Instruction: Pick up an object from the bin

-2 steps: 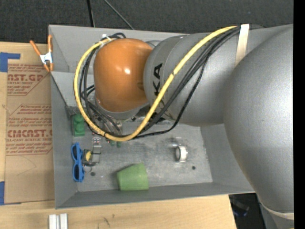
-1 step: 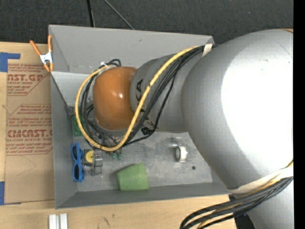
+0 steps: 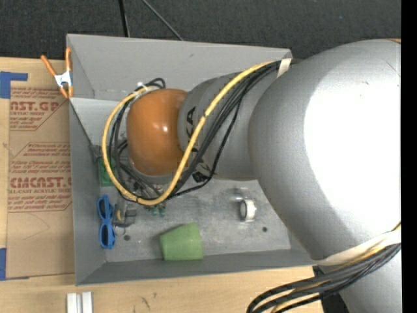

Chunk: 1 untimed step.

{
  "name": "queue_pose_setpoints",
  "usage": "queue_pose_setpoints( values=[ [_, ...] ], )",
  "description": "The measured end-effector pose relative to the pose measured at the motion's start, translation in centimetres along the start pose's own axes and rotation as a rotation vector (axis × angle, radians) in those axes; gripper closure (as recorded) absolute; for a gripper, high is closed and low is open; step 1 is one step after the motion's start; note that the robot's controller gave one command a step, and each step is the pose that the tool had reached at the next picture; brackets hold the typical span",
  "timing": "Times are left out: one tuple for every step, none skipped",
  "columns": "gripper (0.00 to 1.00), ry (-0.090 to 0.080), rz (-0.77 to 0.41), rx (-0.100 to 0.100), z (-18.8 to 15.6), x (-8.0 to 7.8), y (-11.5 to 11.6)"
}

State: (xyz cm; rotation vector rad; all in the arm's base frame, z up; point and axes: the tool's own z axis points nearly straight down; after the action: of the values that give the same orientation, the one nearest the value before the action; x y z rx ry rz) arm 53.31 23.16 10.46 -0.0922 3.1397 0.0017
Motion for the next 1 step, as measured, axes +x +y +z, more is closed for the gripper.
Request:
queue_pose_setpoints(
  values=[
    [0.0,0.0,0.0,0.0,0.0,0.0,0.0]
  ],
)
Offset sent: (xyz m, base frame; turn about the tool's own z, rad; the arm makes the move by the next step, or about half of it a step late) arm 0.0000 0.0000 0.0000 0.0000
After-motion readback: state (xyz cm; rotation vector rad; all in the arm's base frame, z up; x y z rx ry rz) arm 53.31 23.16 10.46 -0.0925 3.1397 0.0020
